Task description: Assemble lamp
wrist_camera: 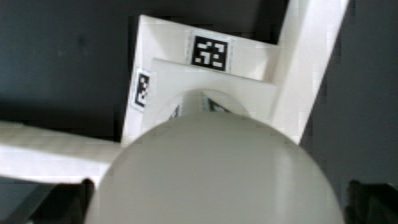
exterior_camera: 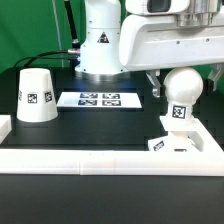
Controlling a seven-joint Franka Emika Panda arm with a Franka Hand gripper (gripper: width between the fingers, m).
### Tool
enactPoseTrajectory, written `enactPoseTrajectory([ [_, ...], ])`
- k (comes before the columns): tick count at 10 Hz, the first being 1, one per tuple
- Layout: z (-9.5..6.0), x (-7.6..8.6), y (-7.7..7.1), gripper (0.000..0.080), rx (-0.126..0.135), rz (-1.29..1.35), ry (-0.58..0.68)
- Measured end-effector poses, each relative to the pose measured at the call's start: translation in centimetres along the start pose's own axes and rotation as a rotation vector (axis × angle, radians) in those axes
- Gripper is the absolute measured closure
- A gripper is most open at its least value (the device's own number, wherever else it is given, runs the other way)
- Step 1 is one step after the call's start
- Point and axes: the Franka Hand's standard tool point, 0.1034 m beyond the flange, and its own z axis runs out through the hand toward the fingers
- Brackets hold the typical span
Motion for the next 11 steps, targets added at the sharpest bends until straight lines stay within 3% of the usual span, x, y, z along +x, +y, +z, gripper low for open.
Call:
enactPoseTrajectory([
  [11,0.03,0.37,0.05,0.0101,-0.032,-0.701,-0.019],
])
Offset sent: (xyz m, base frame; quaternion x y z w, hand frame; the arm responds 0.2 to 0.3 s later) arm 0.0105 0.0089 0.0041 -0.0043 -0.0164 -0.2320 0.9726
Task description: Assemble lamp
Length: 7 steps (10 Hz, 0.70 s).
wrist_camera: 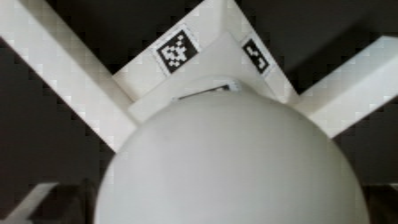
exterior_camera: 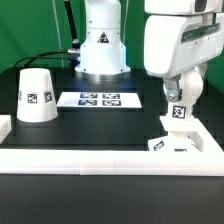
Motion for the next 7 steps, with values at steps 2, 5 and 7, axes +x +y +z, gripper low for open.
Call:
enactPoseTrajectory([
  [2,0.02,-0.04,0.02,0.0226,0.0,-0.002,-0.001],
  [5,0.02,-0.05,0.03,0.0222,0.0,0.017,-0.001],
  [7,0.02,-0.13,0.1,0.0222,0.002,0.066,0.001],
])
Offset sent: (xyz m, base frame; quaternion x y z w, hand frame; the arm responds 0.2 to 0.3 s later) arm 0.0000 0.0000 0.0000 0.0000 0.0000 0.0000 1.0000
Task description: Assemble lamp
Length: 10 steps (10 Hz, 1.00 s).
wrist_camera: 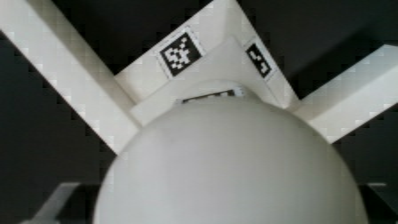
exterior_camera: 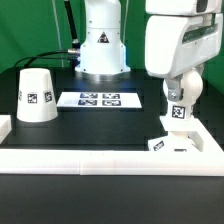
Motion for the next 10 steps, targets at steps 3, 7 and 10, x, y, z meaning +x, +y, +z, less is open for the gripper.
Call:
enactPoseTrajectory([
  [3,-0.01,-0.09,0.13,0.0222,0.0,0.251,0.001],
  [7,0.01,-0.13,0.17,0.022,0.003,0.642,0.004],
  [10,0.0,-0.2,0.24,0.022,0.003,0.901,0.003],
])
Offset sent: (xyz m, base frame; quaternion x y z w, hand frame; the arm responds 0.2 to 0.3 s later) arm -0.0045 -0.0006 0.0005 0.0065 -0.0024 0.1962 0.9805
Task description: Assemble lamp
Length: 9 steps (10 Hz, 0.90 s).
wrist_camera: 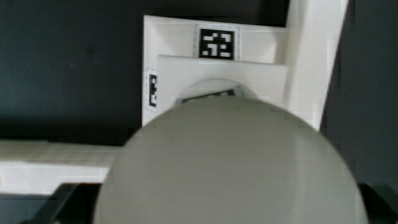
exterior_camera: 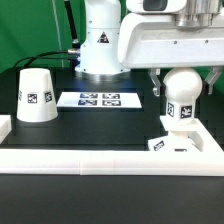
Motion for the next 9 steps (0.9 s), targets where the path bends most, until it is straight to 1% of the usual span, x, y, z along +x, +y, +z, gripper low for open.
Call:
enactPoseTrajectory([
  [4,0.01,0.0,0.15,0.022,-0.001,0.381,-0.001],
  [9,0.05,-0.22,-0.03,0.022,0.001,0.763,-0.015],
])
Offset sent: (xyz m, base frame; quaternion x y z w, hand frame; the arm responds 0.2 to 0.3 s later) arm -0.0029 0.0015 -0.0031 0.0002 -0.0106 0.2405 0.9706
